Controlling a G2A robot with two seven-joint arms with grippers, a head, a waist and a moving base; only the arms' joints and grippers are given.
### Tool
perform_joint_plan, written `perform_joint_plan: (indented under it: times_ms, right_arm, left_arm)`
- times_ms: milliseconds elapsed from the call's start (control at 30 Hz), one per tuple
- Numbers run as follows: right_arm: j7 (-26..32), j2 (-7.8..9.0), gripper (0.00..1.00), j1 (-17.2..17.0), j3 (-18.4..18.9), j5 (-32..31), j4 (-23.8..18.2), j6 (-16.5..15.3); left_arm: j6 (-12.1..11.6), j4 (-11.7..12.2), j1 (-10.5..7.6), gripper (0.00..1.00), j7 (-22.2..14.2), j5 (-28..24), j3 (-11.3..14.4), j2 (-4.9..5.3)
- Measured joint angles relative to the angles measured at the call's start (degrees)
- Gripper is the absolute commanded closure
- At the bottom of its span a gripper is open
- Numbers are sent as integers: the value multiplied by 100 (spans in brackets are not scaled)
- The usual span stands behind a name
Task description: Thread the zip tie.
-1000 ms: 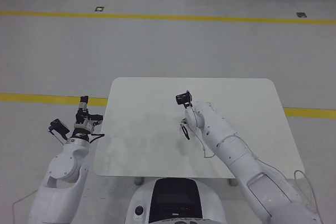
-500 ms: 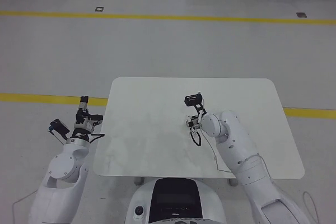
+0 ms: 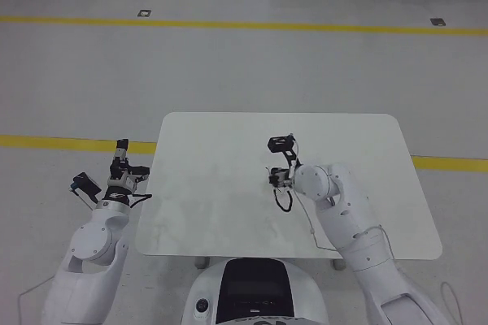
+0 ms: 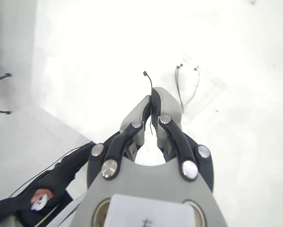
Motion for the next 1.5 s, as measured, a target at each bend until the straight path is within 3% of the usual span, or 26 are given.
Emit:
perform_joint_plan:
  times_ms: [300,500,633,867,900,1067,1167,1333,1500]
  right_arm:
    - [457,-40,100,406,39,1363,315,185]
    - [633,-41,100,472,265,2795,625,-78]
    - [628,-41,100,472,257,2530,618,-62]
    - [527,-41,100,418,263,2621,588,-74]
    - [439,-39,100,393,276,2692,568,-23]
    - [-262,-88,100,418,449,3463,478,984]
    - [-545,-127,100,544,340,3681,534,1547]
    - [-923,-212,100,820,209,3966,1073,1619]
    - [-1039,-243,100,877,165,4093,1138,1618]
  left_arm:
    - [0,0,0,0,0,0,0,0]
    - [0,0,0,0,0,0,0,0]
    - [0,0,0,0,0,0,0,0]
    - [0,0,0,0,0,0,0,0]
    - [0,0,0,0,0,0,0,0]
    - [0,0,0,0,0,0,0,0]
    - [0,0,0,0,0,0,0,0]
    - [0,0,0,0,0,0,0,0]
    - [0,0,0,0,0,0,0,0]
